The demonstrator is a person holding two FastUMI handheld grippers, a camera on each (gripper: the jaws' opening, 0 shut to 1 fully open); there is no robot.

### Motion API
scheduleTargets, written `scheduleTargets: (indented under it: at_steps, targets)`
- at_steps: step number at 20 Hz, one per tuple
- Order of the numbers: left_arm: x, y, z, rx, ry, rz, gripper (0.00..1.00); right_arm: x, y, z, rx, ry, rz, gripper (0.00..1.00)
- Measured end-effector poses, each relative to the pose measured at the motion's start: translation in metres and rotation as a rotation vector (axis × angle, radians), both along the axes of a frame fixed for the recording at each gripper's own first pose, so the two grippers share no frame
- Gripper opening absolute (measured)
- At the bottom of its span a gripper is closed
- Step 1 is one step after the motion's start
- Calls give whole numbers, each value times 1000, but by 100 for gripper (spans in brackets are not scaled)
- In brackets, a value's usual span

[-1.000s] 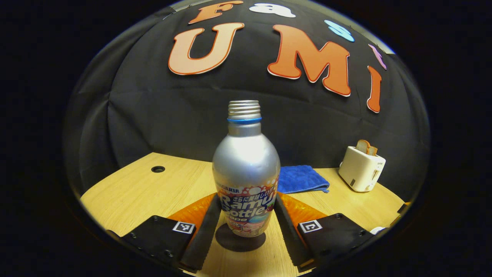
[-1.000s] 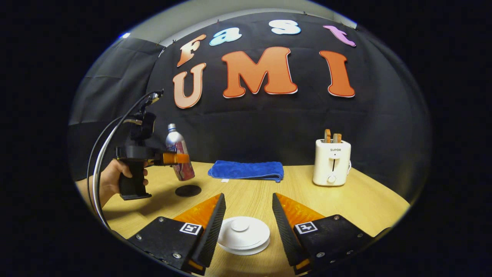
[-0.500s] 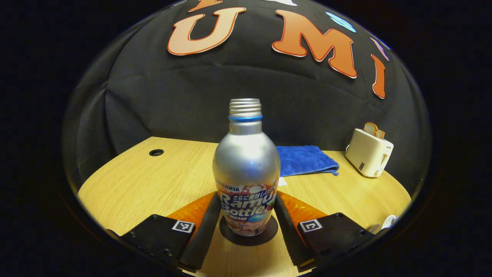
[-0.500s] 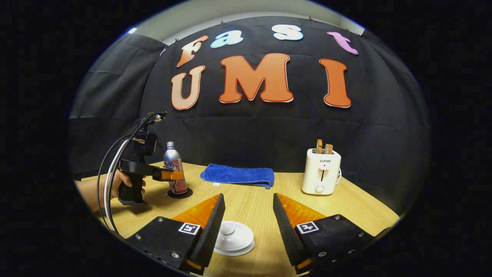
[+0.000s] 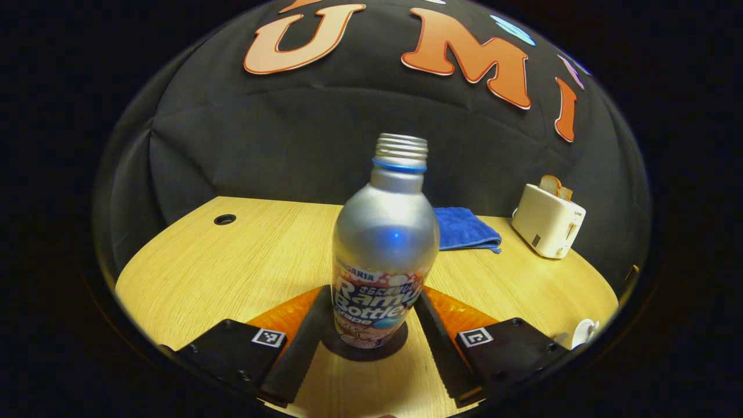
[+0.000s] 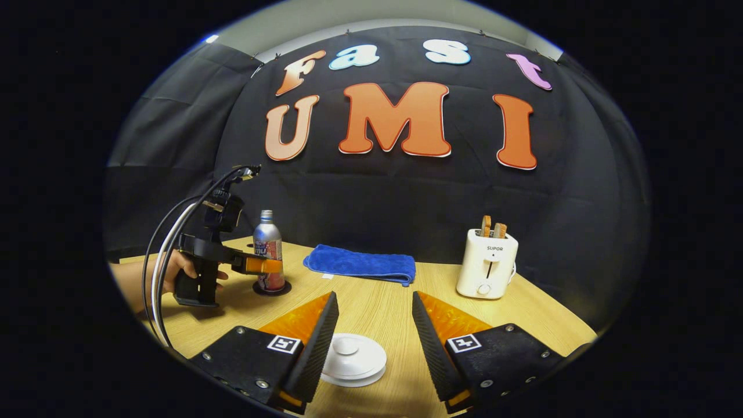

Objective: Open the teacup lid with one hand, grasp the water bottle and pour water into the teacup with the other hand; after pouring, place the water bottle on the coaster and then close the teacup lid.

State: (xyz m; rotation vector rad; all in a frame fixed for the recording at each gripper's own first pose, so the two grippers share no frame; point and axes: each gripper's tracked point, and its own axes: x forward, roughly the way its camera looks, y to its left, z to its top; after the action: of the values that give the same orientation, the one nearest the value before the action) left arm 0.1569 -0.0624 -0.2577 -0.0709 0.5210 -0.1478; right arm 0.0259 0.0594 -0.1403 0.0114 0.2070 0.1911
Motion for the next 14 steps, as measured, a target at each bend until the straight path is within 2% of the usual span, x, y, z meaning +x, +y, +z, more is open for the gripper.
scheduleTargets:
  at_steps: [2,3,8,12,14]
  targets:
    - [-2,-1,2,5,-10,-2,93,-1,0,5,3,-9,-3,77]
    - [-3,-1,3,8,-18,-6,97,-1,-1,7,3,-14,-4,77]
    - [-26,7,32,18,-79,-5,96,0,2,25,6,-42,-23,81]
    - [-51,28,79,11,-198,44,97,4,1,48,19,-96,-59,88]
    - [-64,45,109,38,-273,79,96,4,1,60,19,-121,-71,90]
